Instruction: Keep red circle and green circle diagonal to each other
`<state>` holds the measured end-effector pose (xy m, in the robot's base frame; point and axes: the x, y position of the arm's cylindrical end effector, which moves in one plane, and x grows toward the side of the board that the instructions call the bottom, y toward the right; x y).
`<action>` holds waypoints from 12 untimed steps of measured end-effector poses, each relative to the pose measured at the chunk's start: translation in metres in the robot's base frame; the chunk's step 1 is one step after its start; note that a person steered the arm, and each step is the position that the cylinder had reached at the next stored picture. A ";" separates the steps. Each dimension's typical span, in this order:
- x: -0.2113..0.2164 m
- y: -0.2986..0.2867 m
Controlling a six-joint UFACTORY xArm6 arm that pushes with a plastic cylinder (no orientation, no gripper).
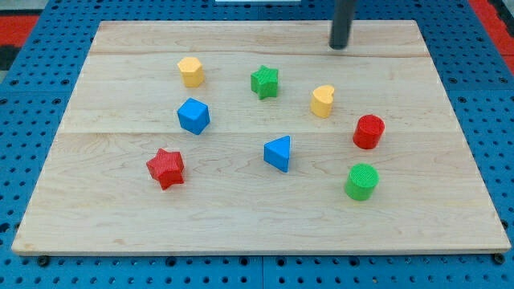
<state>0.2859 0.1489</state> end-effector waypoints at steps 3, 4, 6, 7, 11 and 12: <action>0.126 0.117; 0.188 0.143; 0.195 0.166; 0.210 0.169; 0.288 0.057; 0.306 0.060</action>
<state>0.5917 0.2088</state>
